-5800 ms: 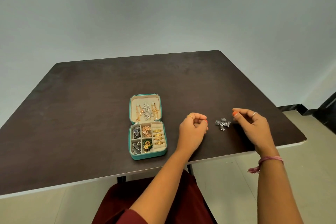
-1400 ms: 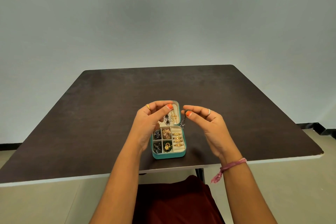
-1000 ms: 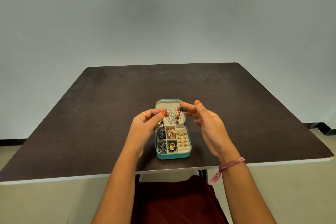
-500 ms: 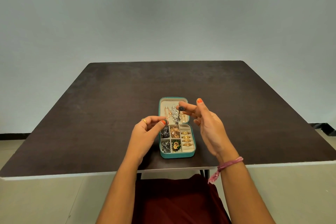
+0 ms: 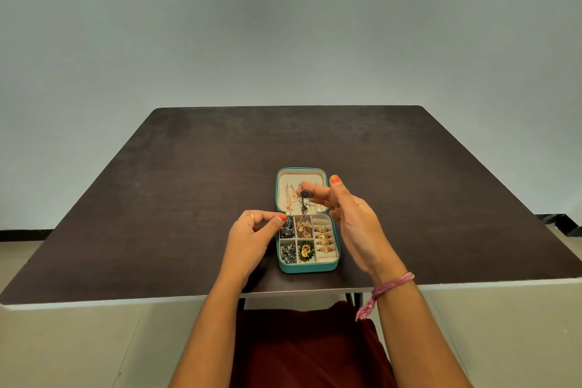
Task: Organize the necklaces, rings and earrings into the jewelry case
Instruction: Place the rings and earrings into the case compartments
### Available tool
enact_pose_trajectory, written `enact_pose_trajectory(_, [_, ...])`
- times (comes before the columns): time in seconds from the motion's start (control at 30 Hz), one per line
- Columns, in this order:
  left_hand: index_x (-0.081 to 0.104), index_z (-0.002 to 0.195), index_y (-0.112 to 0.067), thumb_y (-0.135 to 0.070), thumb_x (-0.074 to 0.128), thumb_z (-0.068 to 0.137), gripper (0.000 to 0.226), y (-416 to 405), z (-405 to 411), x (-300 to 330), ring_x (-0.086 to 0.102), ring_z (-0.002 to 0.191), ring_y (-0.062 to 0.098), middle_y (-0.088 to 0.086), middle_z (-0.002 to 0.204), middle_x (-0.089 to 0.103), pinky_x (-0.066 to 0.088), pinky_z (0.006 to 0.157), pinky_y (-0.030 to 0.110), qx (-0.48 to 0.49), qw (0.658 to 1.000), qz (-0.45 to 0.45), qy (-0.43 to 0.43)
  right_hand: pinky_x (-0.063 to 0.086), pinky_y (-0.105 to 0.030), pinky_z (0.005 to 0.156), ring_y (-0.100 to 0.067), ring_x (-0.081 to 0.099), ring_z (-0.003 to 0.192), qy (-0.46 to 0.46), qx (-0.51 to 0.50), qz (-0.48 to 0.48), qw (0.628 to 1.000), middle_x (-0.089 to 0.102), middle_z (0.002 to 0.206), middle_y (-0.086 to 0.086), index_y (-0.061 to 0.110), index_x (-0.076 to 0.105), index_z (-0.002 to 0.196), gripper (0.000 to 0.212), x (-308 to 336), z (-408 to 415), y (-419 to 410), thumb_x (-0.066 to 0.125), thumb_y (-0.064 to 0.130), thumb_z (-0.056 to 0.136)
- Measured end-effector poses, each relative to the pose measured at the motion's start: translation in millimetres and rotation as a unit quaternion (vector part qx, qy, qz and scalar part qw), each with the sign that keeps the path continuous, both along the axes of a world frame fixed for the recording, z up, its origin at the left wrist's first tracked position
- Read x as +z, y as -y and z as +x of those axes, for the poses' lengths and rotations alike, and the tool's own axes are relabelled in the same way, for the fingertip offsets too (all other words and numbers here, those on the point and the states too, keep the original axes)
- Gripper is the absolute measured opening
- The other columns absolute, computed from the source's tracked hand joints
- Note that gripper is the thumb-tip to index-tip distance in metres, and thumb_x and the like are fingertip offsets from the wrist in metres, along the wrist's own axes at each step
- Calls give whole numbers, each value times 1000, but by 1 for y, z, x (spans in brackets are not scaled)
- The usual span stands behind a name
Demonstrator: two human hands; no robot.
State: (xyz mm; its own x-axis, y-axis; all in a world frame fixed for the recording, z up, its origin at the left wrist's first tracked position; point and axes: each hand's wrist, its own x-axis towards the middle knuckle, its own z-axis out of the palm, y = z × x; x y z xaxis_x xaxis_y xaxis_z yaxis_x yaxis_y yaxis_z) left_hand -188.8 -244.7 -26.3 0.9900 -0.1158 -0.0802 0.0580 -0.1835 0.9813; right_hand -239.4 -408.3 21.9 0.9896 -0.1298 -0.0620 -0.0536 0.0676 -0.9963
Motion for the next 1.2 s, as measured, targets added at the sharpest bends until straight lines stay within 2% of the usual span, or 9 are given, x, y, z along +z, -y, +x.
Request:
enact_pose_trajectory(0.13, [70, 86, -23, -26, 66, 88, 5, 1, 3, -4, 64, 89, 8, -2, 102, 65, 50, 71, 23, 1, 1000, 26, 8, 48, -7, 64, 0, 68, 91, -10, 0, -7, 1000, 72, 104, 10, 15, 69, 114, 48, 0, -1, -4, 34, 43, 98])
enact_pose_trajectory(0.33, [68, 87, -25, -27, 67, 87, 2, 1, 6, -7, 63, 84, 11, -2, 101, 64, 53, 69, 24, -4, 998, 59, 28, 54, -26, 86, -9, 68, 99, -29, 7, -20, 999, 72, 108, 9, 26, 71, 110, 45, -4, 2, -9, 35, 49, 97])
enact_pose_trajectory(0.43, [65, 91, -24, -24, 67, 87, 4, 2, 6, -8, 60, 70, 18, 4, 93, 68, 54, 62, 30, 0, 999, 43, 28, 54, -19, 77, -6, 68, 95, -33, 16, -33, 999, 73, 103, 12, 27, 71, 110, 45, -5, 2, -11, 35, 50, 97])
enact_pose_trajectory(0.6, [63, 94, -26, -19, 61, 91, 8, 1, 4, -8, 64, 91, 30, 2, 90, 69, 55, 76, 41, 5, 999, 25, 29, 51, -12, 67, -4, 68, 93, -45, 28, -55, 997, 72, 103, 9, 25, 70, 113, 46, -6, 3, -15, 35, 51, 97])
enact_pose_trajectory(0.73, [63, 94, -26, -17, 59, 91, 11, 0, 2, -9, 63, 91, 30, 2, 89, 69, 55, 75, 39, 8, 999, 26, 30, 46, -4, 60, 8, 65, 86, -45, 40, -75, 995, 68, 102, 15, 26, 69, 114, 44, -7, 4, -17, 34, 48, 98])
enact_pose_trajectory(0.87, [64, 94, -26, -17, 59, 91, 11, 0, 1, -10, 64, 89, 29, 3, 88, 70, 56, 76, 43, 9, 999, 28, 32, 44, -3, 65, 11, 62, 90, -48, 43, -112, 992, 64, 105, 19, 32, 69, 110, 42, -11, 5, -16, 33, 50, 97])
enact_pose_trajectory(0.93, [64, 93, -26, -17, 59, 91, 11, 0, 1, -10, 64, 89, 32, 7, 88, 70, 56, 76, 46, 9, 999, 27, 34, 46, -11, 82, 9, 59, 99, -55, 44, -132, 989, 63, 113, 20, 39, 70, 105, 41, -15, 7, -17, 33, 55, 95])
enact_pose_trajectory(1.03, [64, 92, -26, -16, 59, 90, 11, 1, 0, -10, 62, 89, 36, 13, 90, 69, 54, 76, 51, 11, 999, 27, 39, 39, -35, 106, 3, 54, 110, -64, 51, -184, 980, 60, 113, 26, 53, 68, 92, 37, -21, 11, -17, 33, 63, 92])
enact_pose_trajectory(1.2, [65, 92, -25, -16, 59, 91, 11, 1, -1, -10, 63, 88, 35, 12, 88, 69, 55, 75, 49, 10, 999, 25, 43, 37, -48, 104, -4, 60, 104, -44, 39, -261, 963, 69, 95, 21, 46, 70, 91, 38, -28, 19, -18, 41, 69, 81])
